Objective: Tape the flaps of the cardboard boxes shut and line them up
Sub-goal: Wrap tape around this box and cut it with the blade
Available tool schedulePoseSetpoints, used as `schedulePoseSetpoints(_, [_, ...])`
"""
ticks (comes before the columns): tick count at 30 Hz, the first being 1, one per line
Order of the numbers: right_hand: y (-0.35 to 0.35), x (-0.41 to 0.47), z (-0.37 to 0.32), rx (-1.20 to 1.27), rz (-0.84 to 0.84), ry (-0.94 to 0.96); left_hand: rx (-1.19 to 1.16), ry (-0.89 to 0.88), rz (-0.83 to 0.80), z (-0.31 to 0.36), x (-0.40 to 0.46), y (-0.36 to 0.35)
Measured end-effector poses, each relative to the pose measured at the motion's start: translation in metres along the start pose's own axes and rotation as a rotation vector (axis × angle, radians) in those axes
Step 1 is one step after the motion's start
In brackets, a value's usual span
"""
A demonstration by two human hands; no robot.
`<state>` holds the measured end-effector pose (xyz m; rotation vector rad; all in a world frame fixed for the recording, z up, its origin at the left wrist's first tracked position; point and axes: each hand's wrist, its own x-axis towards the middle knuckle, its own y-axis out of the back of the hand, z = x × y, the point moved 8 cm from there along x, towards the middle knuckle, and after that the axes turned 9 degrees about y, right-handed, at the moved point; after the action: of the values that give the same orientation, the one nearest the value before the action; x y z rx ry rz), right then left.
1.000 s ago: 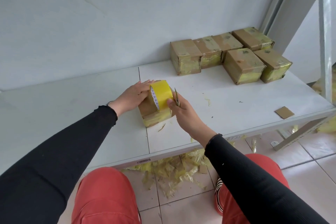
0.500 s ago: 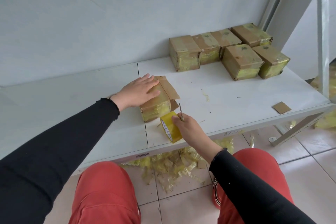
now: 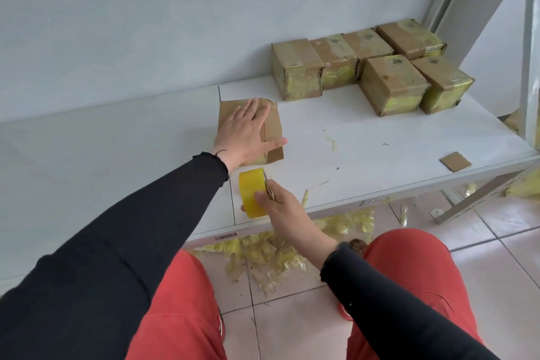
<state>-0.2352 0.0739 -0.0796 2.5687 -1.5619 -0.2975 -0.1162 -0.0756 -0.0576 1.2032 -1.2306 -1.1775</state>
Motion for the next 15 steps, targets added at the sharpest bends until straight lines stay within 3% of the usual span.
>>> schedulePoseSetpoints(4, [-0.007, 0.002, 0.008, 0.136, 0.006, -0.095, -0.017, -0.019, 0.004, -0.004, 0.01, 0.0])
schedulePoseSetpoints(7, [-0.013, -0.002, 0.007, 0.202, -0.002, -0.11, -0.034, -0.023, -0.081, -0.002, 0.013, 0.002])
schedulePoseSetpoints(9, [-0.017, -0.005, 0.005, 0.196, -0.009, -0.1, -0.239, -0.025, -0.164, -0.001, 0.01, 0.013])
schedulePoseSetpoints(10, [-0.019, -0.005, 0.005, 0.229, -0.001, -0.11, -0.406, -0.007, -0.142, -0.005, 0.008, 0.025])
schedulePoseSetpoints(12, [-0.018, -0.006, 0.007, 0.289, 0.019, -0.133, -0.677, 0.101, 0.061, -0.03, -0.009, 0.048])
schedulePoseSetpoints(14, [-0.014, -0.005, 0.007, 0.278, 0.024, -0.138, -0.754, 0.292, 0.248, -0.057, -0.046, 0.05])
schedulePoseSetpoints(15, [-0.012, -0.006, 0.008, 0.228, 0.012, -0.142, -0.779, 0.381, 0.197, -0.063, -0.068, 0.037])
